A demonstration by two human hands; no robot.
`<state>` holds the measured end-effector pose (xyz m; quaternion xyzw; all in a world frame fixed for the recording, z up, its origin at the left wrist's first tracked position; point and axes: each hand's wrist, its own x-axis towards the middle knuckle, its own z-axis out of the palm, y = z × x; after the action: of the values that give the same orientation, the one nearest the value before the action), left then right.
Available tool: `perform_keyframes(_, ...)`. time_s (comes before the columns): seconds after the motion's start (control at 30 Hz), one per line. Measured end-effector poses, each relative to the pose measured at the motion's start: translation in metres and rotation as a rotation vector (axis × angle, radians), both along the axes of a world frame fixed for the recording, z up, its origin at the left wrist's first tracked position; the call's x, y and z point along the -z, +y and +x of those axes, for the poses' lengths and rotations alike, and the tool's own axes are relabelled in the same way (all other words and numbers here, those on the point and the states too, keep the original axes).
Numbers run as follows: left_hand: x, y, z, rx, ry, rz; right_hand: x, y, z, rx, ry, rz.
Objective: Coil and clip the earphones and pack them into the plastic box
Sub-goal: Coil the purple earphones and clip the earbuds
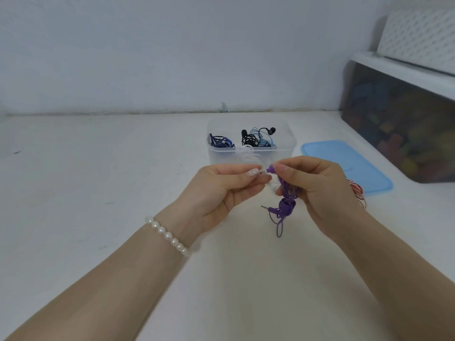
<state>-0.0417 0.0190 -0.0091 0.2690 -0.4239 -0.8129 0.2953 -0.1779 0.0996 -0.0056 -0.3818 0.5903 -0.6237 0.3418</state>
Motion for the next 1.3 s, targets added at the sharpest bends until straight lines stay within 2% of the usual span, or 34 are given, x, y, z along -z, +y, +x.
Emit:
perform_keyframes(0.27, 0.002, 0.002, -0.002, -0.049, -0.072, -0.021, 0.001, 0.000, 0.002, 0.008, 0.066, 0.012)
perform_keyframes(0.6, 0.004, 0.006, -0.005, -0.057, -0.031, -0.001, 0.002, 0.000, 0.004, 0.053, 0.112, 0.005)
perform_keyframes(0.8, 0.004, 0.009, -0.006, -0.124, -0.072, -0.084, 0.002, 0.000, 0.005, 0.050, 0.154, 0.003)
perform_keyframes(1.3, 0.007, 0.012, -0.008, -0.145, -0.046, -0.159, 0.005, -0.003, 0.008, 0.098, 0.052, -0.010)
